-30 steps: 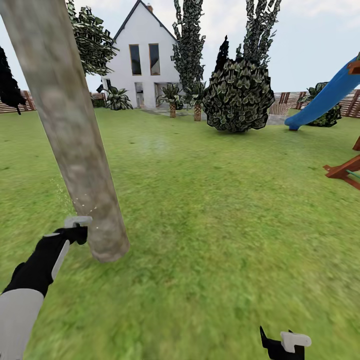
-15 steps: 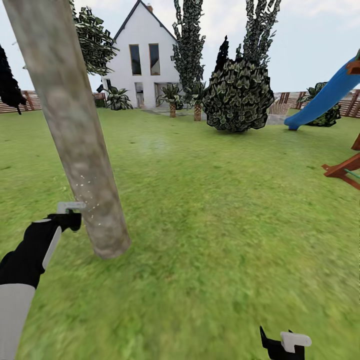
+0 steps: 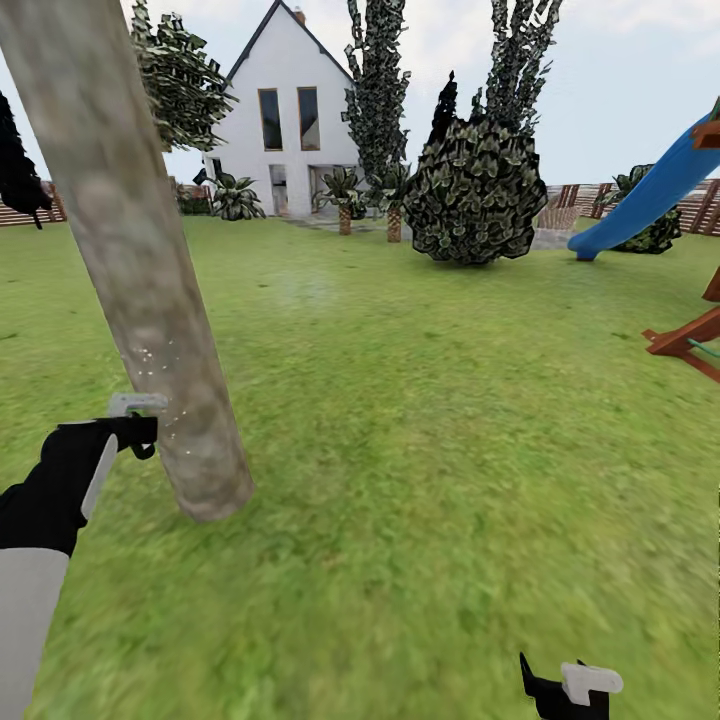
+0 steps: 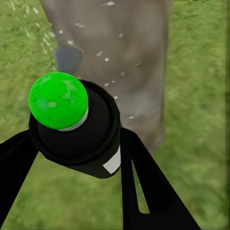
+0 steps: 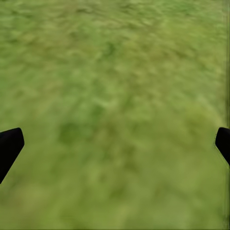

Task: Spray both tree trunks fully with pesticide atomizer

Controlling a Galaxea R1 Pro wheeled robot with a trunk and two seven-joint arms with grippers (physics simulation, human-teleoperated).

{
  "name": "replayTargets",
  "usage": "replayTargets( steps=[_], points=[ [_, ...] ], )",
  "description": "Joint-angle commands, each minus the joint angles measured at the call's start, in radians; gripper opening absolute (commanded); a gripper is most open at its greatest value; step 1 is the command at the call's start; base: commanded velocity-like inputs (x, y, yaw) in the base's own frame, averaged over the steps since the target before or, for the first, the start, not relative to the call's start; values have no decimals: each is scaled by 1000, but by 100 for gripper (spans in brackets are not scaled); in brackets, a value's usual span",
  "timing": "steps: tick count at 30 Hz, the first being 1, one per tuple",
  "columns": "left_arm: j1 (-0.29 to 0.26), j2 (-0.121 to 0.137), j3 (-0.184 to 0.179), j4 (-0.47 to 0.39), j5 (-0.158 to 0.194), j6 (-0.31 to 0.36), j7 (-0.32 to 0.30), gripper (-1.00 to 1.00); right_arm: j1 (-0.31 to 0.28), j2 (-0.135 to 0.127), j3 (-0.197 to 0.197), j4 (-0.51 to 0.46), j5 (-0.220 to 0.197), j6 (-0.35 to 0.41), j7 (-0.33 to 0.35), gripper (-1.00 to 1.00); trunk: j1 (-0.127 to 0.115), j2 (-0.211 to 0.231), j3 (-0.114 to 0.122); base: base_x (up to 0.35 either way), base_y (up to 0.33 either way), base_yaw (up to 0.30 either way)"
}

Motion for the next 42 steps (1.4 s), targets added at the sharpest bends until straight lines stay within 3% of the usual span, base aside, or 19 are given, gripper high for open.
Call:
replayTargets(
  steps=[1,6,22,32,42],
  points=[
    [-1,-1,1,-1,-2,6,-3,-100,-1,0,-8,1,0,-3,10,100,0,0,-1,140,-242,0],
    [-1,0,9,1,-6,8,1,-100,-1,0,-8,1,0,-3,10,100,0,0,-1,140,-243,32],
    [-1,0,13,15,-8,8,9,-100,-1,0,-8,1,0,-3,10,100,0,0,-1,153,-243,272],
    [1,2,15,17,-7,7,10,-100,-1,0,-8,1,0,-3,10,100,0,0,-1,156,-243,30],
    [2,2,15,19,-7,8,11,-100,-1,0,-8,1,0,-3,10,100,0,0,-1,149,-243,265]
  ],
)
